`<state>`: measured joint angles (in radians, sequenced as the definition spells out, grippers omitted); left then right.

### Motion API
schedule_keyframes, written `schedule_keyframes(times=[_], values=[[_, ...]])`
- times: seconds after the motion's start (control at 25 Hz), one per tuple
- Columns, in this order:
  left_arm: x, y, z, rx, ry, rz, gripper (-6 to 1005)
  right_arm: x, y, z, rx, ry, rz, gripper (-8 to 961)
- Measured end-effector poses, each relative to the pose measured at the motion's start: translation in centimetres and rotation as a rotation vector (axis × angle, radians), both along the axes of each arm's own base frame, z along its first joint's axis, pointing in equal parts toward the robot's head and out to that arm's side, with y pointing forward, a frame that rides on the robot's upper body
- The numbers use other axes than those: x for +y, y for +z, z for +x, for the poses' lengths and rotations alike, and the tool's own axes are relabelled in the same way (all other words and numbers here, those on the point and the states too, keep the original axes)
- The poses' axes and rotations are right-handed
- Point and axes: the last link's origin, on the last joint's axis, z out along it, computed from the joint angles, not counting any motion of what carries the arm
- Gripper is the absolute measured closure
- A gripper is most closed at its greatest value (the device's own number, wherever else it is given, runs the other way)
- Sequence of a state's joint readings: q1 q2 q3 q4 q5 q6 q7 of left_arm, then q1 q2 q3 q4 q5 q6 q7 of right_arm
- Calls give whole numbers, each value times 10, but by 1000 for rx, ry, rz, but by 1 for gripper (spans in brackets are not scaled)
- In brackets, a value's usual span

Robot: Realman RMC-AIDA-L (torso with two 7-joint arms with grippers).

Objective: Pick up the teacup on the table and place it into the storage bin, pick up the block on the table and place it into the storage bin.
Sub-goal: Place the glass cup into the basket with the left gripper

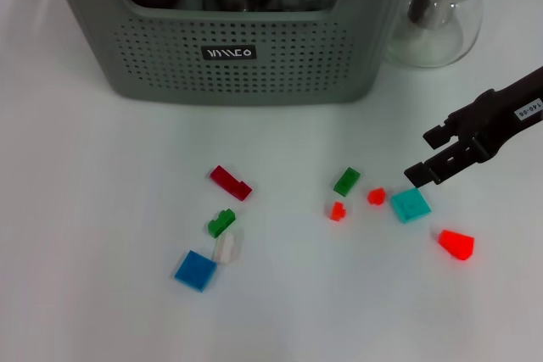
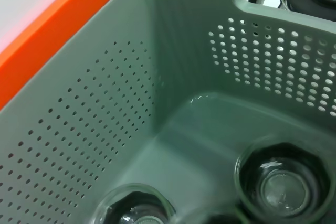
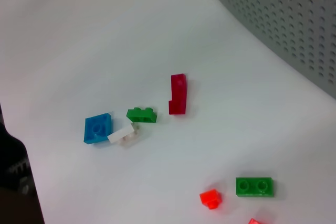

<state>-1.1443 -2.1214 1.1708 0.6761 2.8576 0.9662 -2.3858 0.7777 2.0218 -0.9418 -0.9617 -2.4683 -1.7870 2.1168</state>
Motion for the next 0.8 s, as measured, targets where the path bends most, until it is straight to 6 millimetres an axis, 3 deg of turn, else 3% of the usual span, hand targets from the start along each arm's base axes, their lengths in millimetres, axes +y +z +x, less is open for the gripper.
schedule_keyframes(times=[0.32, 0.56, 0.8], values=[[1, 6, 1, -9, 2, 12, 566, 0, 0, 0, 0, -1, 0, 39], [0, 31, 16, -65, -25, 59, 347, 0, 1, 0, 0, 0, 3, 39], [-9, 72, 33, -264, -10, 65, 346, 2, 4, -1, -2, 9, 6, 39]])
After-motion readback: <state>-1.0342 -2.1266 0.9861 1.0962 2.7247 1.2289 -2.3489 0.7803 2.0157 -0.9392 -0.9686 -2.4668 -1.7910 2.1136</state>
